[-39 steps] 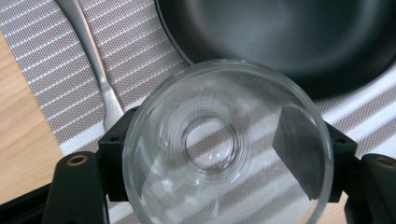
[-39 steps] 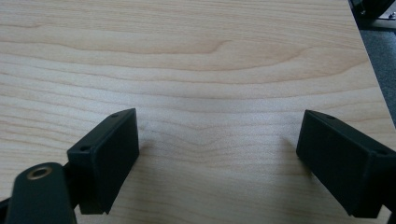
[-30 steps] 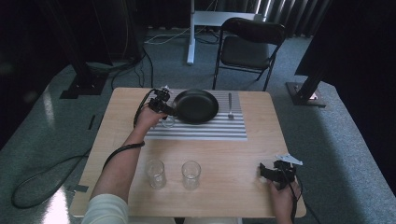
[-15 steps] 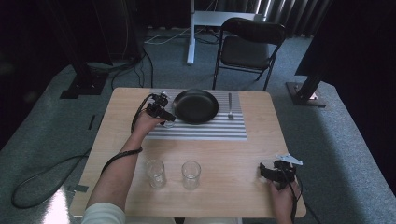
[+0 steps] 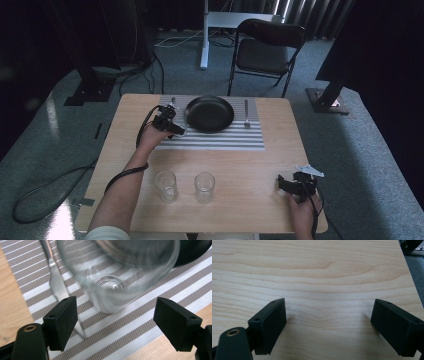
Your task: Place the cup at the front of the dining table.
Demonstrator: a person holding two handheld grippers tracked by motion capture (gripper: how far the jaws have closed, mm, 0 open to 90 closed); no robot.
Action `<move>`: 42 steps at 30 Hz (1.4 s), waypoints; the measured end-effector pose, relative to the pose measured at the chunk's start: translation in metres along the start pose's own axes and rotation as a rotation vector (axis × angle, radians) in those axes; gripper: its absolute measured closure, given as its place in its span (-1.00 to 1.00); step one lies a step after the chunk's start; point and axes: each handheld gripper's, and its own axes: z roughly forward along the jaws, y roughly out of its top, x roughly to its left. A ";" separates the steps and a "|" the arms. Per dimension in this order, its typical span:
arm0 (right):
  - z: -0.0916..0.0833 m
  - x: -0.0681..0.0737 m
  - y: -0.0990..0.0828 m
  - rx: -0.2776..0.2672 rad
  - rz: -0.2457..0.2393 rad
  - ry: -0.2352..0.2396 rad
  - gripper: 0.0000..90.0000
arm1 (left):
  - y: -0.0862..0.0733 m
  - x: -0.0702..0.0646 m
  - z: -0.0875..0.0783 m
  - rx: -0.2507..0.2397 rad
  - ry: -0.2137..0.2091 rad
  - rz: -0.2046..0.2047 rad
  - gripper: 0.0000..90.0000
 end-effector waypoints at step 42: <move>0.000 0.000 0.000 0.000 0.000 0.000 -0.72 | -0.080 0.018 -0.046 -0.077 0.039 -0.071 -0.55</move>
